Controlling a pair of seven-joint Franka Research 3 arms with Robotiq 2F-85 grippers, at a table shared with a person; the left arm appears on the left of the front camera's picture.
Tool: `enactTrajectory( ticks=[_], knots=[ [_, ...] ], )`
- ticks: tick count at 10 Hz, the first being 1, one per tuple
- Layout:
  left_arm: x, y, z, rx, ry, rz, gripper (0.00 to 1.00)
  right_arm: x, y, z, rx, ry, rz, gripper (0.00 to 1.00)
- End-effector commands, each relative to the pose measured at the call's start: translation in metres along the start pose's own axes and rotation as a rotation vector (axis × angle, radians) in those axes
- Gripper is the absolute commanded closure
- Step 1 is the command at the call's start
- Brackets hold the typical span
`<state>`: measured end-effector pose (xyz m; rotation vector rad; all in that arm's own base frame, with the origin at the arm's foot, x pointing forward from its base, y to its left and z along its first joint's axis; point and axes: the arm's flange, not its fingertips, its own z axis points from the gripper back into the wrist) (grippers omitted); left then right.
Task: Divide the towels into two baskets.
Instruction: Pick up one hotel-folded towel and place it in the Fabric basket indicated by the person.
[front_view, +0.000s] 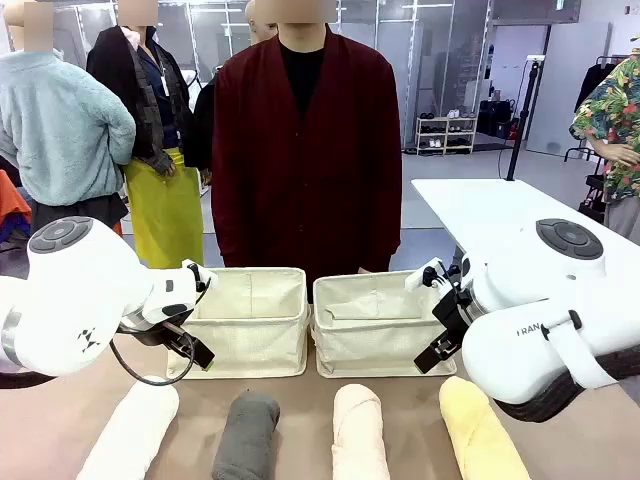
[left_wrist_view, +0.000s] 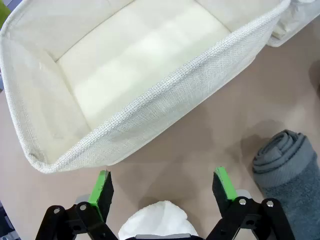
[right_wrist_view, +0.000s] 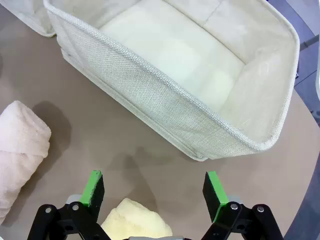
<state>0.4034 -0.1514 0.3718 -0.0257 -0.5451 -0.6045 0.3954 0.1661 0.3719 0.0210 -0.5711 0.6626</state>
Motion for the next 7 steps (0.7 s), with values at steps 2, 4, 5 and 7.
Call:
enactTrajectory(
  ticks=[2,4,5,7],
  knots=[
    [0.0000,-0.0002,0.0000,0.000,0.000,0.000,0.00,0.0000,0.0000,0.0000,0.000,0.000,0.000,0.00],
    [0.0000,-0.0002,0.0000,0.000,0.000,0.000,0.00,0.0000,0.0000,0.0000,0.000,0.000,0.000,0.00],
    [0.0000,-0.0002,0.0000,0.000,0.000,0.000,0.00,0.0000,0.0000,0.0000,0.000,0.000,0.000,0.00],
    [0.0000,-0.0002,0.0000,0.000,0.000,0.000,0.00,0.0000,0.0000,0.0000,0.000,0.000,0.000,0.00]
  ],
)
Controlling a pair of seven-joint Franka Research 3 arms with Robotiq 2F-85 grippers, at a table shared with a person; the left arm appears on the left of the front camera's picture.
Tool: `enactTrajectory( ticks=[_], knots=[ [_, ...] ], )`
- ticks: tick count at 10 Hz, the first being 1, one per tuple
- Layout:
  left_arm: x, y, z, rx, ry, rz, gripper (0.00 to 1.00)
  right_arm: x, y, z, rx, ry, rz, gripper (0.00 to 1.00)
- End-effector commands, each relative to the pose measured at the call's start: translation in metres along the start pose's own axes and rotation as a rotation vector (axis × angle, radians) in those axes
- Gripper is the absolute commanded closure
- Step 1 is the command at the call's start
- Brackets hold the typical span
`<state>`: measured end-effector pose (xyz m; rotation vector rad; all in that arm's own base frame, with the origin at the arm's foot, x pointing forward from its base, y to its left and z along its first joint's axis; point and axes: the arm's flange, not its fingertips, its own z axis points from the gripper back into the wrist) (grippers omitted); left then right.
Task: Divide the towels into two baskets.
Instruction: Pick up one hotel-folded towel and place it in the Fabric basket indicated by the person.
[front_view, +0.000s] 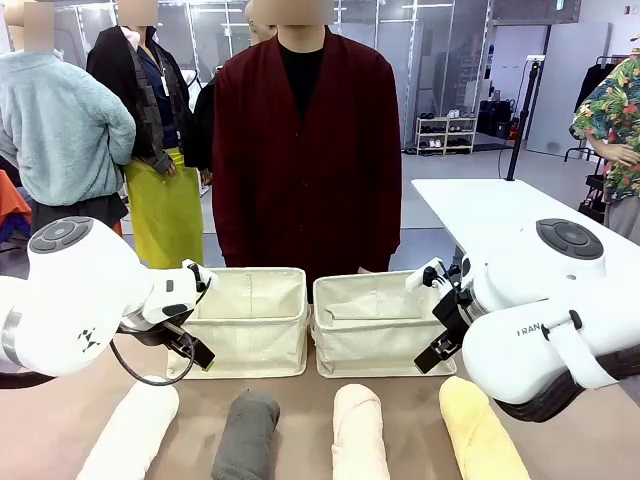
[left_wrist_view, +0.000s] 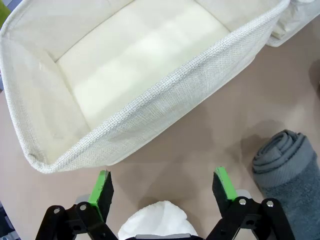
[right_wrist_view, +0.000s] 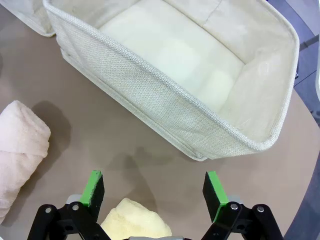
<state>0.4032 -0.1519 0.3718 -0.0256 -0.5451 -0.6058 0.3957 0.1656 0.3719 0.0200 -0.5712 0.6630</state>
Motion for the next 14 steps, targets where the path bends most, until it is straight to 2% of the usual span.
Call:
enactTrajectory(
  ticks=[1,4,6,7,8,10,12,14],
  knots=[
    [0.000,0.000,0.000,0.000,0.000,0.001,0.00,0.000,0.001,0.000,0.001,0.000,-0.001,0.00],
    [0.000,0.000,0.000,0.000,0.000,0.000,0.00,0.000,0.000,0.000,0.000,0.000,0.000,0.00],
    [0.004,0.009,0.030,-0.072,0.052,0.026,0.00,0.006,-0.009,0.032,0.080,0.012,-0.025,0.00],
    [0.003,0.016,0.044,-0.172,0.095,0.022,0.00,0.008,-0.017,0.047,0.142,0.019,-0.044,0.00],
    [0.002,0.026,0.057,-0.242,0.088,0.046,0.00,0.009,-0.024,0.058,0.204,0.012,-0.068,0.00],
    [-0.007,0.059,0.085,-0.511,0.060,0.099,0.00,0.004,-0.046,0.079,0.345,0.015,-0.130,0.00],
    [-0.028,0.104,0.106,-0.776,-0.010,0.178,0.00,-0.012,-0.078,0.096,0.584,-0.010,-0.231,0.00],
    [-0.057,0.148,0.120,-0.992,-0.123,0.248,0.00,-0.042,-0.121,0.115,0.832,-0.100,-0.343,0.00]
  ],
)
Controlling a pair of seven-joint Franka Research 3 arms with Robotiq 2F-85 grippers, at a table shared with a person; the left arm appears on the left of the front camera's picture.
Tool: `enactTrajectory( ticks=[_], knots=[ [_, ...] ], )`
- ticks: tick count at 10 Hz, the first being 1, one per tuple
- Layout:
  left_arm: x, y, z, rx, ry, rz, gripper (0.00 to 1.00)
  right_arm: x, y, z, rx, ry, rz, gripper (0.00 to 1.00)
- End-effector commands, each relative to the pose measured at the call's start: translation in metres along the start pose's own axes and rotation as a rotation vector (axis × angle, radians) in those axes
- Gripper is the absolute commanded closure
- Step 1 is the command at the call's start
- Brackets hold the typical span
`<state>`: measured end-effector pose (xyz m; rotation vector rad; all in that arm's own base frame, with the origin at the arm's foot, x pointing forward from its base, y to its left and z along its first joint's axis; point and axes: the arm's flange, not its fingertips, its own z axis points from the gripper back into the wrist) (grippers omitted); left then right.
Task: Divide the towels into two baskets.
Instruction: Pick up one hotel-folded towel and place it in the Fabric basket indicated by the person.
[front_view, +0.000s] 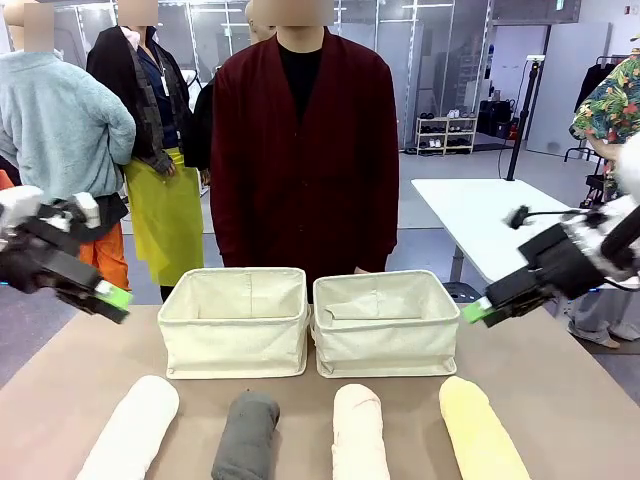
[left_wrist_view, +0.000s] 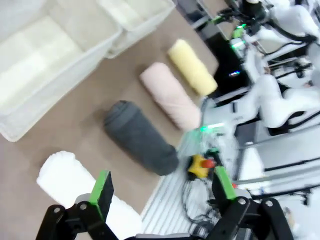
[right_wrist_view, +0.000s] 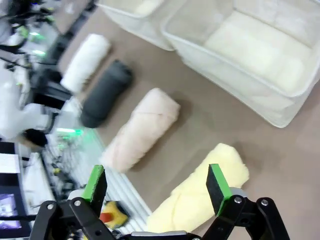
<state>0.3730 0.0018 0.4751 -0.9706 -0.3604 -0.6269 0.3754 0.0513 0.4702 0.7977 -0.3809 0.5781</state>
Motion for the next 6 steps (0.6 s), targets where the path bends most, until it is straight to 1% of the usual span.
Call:
enactTrajectory(
  ticks=[1,2,3,4,5,6],
  knots=[
    [-0.016,0.036,0.038,-0.159,-0.064,0.089,0.00,-0.021,-0.034,0.050,0.191,-0.088,-0.096,0.00],
    [-0.032,0.046,0.064,-0.235,-0.115,0.083,0.00,-0.037,-0.043,0.081,0.259,-0.144,-0.102,0.00],
    [-0.047,0.056,0.092,-0.272,-0.174,0.090,0.00,-0.053,-0.053,0.110,0.292,-0.191,-0.125,0.00],
    [-0.065,0.064,0.118,-0.285,-0.224,0.094,0.00,-0.070,-0.065,0.138,0.343,-0.236,-0.138,0.00],
    [-0.083,0.073,0.142,-0.269,-0.253,0.093,0.00,-0.092,-0.082,0.164,0.364,-0.298,-0.186,0.00],
    [-0.096,0.078,0.160,-0.260,-0.293,0.109,0.00,-0.110,-0.095,0.182,0.370,-0.309,-0.220,0.00]
  ],
)
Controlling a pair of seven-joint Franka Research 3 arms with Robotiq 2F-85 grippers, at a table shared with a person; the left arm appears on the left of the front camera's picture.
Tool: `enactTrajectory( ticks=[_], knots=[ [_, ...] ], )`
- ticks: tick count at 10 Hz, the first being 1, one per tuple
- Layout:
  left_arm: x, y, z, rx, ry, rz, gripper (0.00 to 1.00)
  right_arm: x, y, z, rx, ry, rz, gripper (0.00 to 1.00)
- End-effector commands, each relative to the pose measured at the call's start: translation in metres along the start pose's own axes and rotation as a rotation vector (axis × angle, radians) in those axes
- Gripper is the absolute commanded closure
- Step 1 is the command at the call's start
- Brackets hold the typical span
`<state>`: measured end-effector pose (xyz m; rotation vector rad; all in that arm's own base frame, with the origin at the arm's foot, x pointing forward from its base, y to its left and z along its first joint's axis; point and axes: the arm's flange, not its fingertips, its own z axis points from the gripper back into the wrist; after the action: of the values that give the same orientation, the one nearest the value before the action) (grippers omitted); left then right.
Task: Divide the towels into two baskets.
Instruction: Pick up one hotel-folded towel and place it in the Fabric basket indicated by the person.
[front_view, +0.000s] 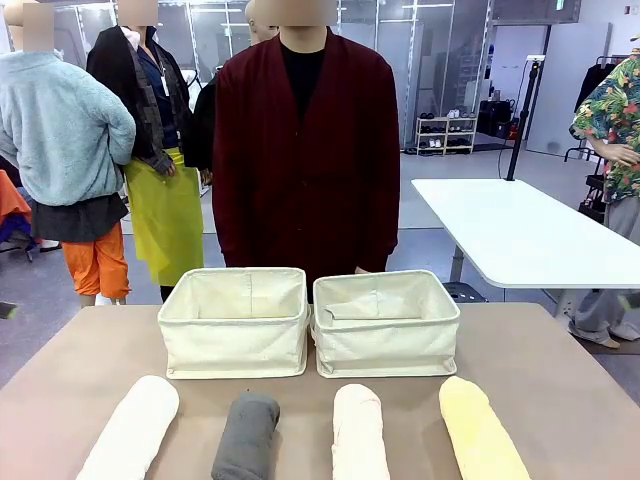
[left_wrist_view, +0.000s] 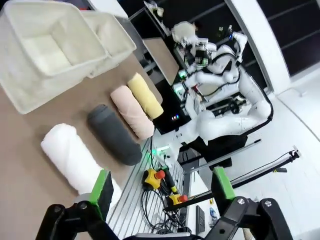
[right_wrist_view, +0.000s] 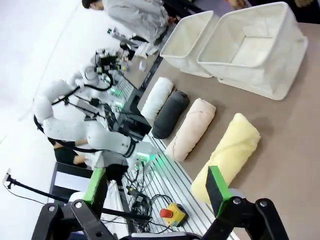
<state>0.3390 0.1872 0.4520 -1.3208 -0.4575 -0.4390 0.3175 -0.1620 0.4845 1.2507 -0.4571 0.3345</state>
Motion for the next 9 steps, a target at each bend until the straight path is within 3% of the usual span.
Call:
enactTrajectory(
  ticks=[1,3,5,6,9],
  knots=[
    [0.004,0.008,0.032,0.000,-0.073,-0.005,0.00,-0.003,-0.022,0.032,0.014,-0.048,-0.039,0.00],
    [0.000,0.010,0.046,-0.005,-0.108,-0.001,0.00,-0.011,-0.033,0.054,0.013,-0.075,-0.083,0.00],
    [0.008,0.010,0.039,-0.001,-0.109,-0.002,0.00,-0.004,-0.039,0.047,-0.019,-0.053,-0.089,0.00],
    [-0.006,0.012,0.048,0.021,-0.108,0.024,0.00,-0.021,-0.039,0.059,-0.002,-0.072,-0.116,0.00],
    [-0.006,0.012,0.048,0.021,-0.108,0.024,0.00,-0.021,-0.039,0.059,-0.002,-0.072,-0.116,0.00]
  ],
)
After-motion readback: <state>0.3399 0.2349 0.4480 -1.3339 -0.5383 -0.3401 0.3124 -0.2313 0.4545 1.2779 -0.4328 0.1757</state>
